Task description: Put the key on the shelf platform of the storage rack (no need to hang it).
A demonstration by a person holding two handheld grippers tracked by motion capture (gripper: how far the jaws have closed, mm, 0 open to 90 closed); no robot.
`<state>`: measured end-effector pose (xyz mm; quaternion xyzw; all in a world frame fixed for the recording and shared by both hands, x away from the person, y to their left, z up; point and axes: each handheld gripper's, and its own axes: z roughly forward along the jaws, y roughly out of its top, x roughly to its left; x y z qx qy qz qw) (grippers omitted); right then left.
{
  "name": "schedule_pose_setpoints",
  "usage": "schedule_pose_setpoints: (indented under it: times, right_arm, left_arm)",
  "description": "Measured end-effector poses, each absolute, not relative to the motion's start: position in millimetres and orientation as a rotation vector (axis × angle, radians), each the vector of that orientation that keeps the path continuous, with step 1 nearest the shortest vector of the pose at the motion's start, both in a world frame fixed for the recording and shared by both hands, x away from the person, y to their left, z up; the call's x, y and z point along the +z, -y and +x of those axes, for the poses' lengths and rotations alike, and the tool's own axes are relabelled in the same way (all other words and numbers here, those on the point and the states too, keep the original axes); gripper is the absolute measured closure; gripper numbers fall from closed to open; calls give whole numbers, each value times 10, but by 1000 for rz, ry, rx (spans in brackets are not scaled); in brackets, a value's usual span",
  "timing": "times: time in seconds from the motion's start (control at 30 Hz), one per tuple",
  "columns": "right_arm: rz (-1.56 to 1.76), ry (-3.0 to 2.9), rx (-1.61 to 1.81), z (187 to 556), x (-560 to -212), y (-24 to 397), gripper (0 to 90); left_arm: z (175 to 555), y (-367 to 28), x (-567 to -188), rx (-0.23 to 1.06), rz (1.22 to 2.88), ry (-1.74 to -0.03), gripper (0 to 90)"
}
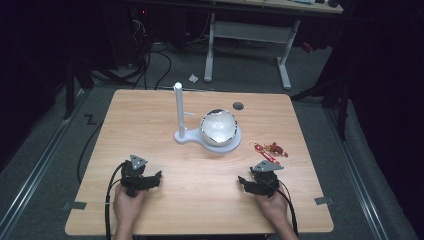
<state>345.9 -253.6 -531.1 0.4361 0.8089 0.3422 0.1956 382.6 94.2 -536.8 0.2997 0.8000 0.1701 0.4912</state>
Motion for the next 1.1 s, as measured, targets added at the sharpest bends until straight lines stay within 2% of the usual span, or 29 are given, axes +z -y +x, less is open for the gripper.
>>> schedule_pose_setpoints:
  times: [1.1]
  right_arm:
    - [1260, -2258, 933, 3437, -5297, 2517, 352]
  left_arm:
    - [3828, -942, -5368, 412, 729, -1941, 154]
